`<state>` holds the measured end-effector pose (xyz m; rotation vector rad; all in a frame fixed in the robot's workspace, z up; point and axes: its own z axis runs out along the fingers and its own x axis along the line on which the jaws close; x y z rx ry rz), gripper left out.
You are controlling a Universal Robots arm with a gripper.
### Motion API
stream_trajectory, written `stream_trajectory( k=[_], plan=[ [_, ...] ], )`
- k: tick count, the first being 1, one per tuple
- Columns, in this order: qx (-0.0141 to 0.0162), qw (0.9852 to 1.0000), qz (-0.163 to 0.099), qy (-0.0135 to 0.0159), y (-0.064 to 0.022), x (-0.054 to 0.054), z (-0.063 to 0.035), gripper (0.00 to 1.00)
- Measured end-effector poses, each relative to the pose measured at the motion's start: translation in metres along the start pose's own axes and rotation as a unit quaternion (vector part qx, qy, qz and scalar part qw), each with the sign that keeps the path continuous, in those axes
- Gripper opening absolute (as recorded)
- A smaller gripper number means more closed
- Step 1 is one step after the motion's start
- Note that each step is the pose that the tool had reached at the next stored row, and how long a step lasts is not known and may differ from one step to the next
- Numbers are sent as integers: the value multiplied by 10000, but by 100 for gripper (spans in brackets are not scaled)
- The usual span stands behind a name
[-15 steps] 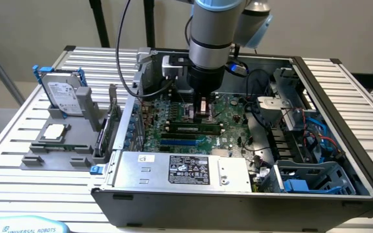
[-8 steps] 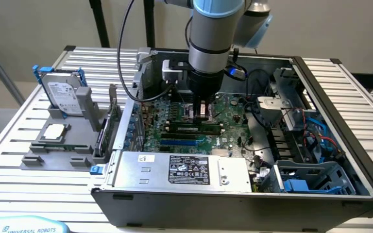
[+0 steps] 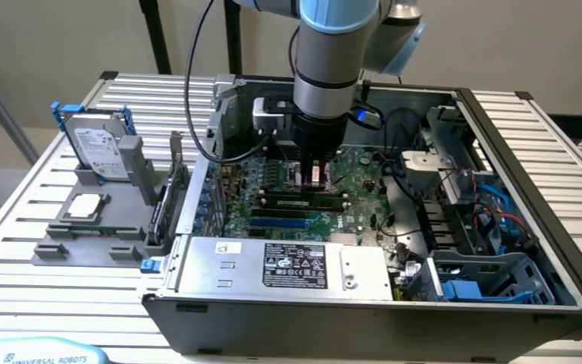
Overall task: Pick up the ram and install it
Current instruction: 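Press down the ram until it locks into place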
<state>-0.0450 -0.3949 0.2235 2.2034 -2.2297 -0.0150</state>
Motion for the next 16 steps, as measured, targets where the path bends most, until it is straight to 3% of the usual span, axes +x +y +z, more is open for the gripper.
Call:
stream_trajectory(
  k=[6,16],
  plan=[
    [-1,10000,0,-6,2,-2,-207,11],
    [-1,10000,0,-6,2,-2,-220,11]
  ],
)
